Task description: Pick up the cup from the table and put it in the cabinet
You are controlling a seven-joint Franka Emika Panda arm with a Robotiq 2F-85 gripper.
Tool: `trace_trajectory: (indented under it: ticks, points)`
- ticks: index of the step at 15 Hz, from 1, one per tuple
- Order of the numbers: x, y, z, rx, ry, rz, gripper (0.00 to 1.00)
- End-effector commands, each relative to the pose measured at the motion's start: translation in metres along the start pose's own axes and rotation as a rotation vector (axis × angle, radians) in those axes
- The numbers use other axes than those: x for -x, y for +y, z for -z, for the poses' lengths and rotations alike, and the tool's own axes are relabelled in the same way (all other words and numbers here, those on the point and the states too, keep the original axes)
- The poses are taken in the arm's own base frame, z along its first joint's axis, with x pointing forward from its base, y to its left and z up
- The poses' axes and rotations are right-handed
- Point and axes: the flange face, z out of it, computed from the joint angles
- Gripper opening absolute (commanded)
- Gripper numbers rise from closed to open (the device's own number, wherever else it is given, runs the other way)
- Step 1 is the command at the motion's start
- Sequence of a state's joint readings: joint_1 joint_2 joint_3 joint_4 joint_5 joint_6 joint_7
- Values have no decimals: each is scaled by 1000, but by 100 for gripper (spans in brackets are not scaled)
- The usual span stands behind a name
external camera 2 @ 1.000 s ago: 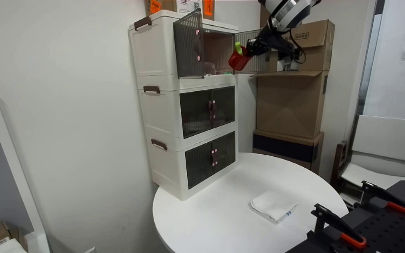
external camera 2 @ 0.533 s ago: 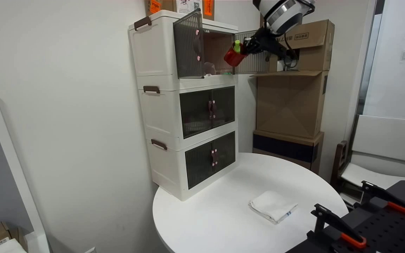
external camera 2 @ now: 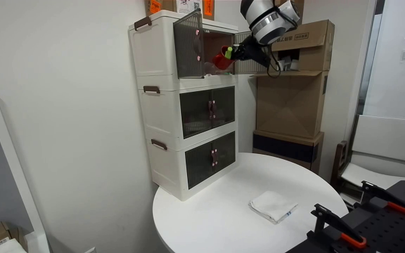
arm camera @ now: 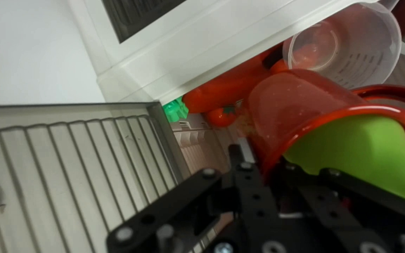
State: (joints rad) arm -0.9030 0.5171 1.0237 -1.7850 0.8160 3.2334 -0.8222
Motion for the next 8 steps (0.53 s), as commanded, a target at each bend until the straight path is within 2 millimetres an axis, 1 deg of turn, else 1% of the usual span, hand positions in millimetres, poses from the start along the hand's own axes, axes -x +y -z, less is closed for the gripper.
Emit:
trace_trajectory:
  ticks: [1,8]
  points:
    - [-7,1,-25,-9,67,-35,1]
    - [-3,3,-56,10,125,-65,1]
